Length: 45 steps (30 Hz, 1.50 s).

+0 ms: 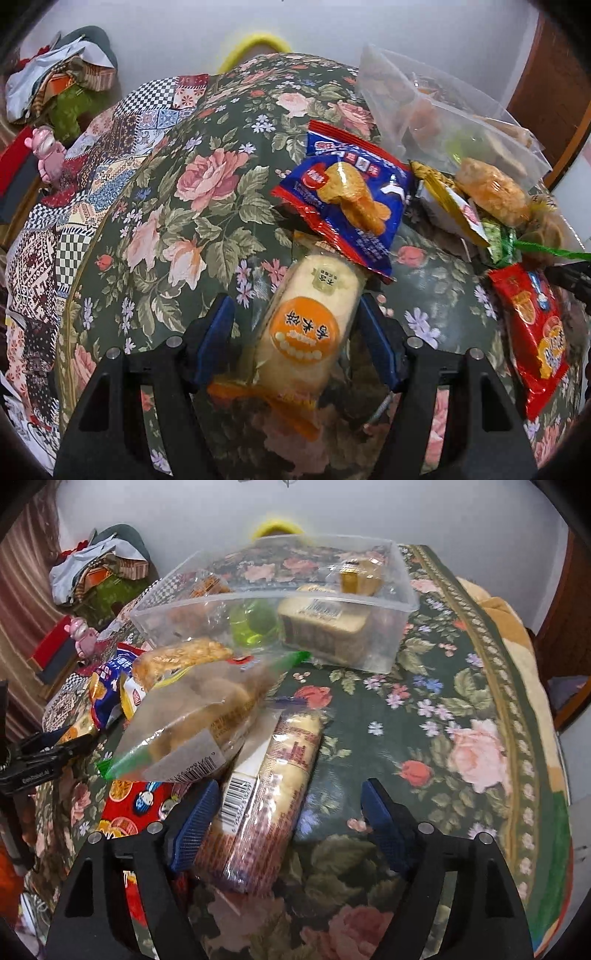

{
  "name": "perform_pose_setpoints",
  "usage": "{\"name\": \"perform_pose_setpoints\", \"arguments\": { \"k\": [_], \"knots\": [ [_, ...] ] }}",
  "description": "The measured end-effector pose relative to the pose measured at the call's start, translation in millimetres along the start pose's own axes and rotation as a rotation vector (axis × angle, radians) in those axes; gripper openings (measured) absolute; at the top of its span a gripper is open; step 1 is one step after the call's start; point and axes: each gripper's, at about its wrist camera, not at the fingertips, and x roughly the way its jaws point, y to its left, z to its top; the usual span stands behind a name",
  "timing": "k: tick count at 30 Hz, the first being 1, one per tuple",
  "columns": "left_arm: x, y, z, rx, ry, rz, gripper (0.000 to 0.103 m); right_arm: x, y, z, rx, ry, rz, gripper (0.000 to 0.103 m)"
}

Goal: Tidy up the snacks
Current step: 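Grasp the wrapped rice cake with the left tool while the right tool grasps the striped biscuit roll, then place the rice cake and biscuit roll into the clear box, opening both tools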

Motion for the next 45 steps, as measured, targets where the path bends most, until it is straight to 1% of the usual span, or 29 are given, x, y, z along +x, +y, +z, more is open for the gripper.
{"name": "perform_pose_setpoints", "arguments": {
  "k": [2,3,4,5,6,7,8,9,10,13,18,21,26,33,41,45],
  "knots": [
    [1,3,0,-0.005,-0.006,0.009,0.058,5,5,-1,-0.021,-0.001,-0.032,0.077],
    [2,4,0,-0.004,-0.009,0.015,0.055,6,7,-2,-0.036,-0.005,-0.049,0.077],
    [1,6,-1,-0.005,-0.012,0.022,0.049,7,9,-2,-0.048,-0.008,-0.062,0.077],
    [1,7,-1,-0.006,-0.014,0.024,0.045,7,11,-3,-0.061,-0.012,-0.074,0.076],
    [0,9,-1,-0.008,-0.015,0.023,0.043,6,11,-3,-0.065,-0.017,-0.077,0.074],
    [-1,10,-1,-0.01,-0.017,0.022,0.04,5,12,-3,-0.066,-0.02,-0.077,0.067],
    [-2,11,-2,-0.014,-0.018,0.019,0.039,4,12,-4,-0.068,-0.024,-0.078,0.057],
    [-4,12,-3,-0.019,-0.018,0.015,0.039,2,11,-4,-0.068,-0.026,-0.078,0.052],
    [-5,12,-3,-0.023,-0.018,0.013,0.039,1,10,-4,-0.066,-0.027,-0.08,0.049],
    [-9,10,-6,-0.02,-0.021,0.014,0.038,-5,5,-8,-0.054,-0.032,-0.076,0.043],
    [-25,2,-7,-0.013,-0.043,0.0,0.038,-11,-4,-12,-0.033,-0.04,-0.08,0.043],
    [-41,-3,-3,-0.014,-0.074,-0.012,0.038,-23,-12,-17,-0.024,-0.059,-0.082,0.042],
    [-67,-15,6,-0.004,-0.131,-0.025,0.038,-45,-23,-15,0.001,-0.104,-0.088,0.042],
    [-91,-38,25,0.029,-0.185,-0.056,0.038,-69,-21,3,-0.002,-0.187,-0.101,0.042],
    [-97,-69,55,0.067,-0.224,-0.087,0.038,-89,-11,39,-0.045,-0.293,-0.088,0.042],
    [-94,-82,73,0.087,-0.244,-0.095,0.038,-91,-4,54,-0.071,-0.329,-0.081,0.042]
  ]
}}
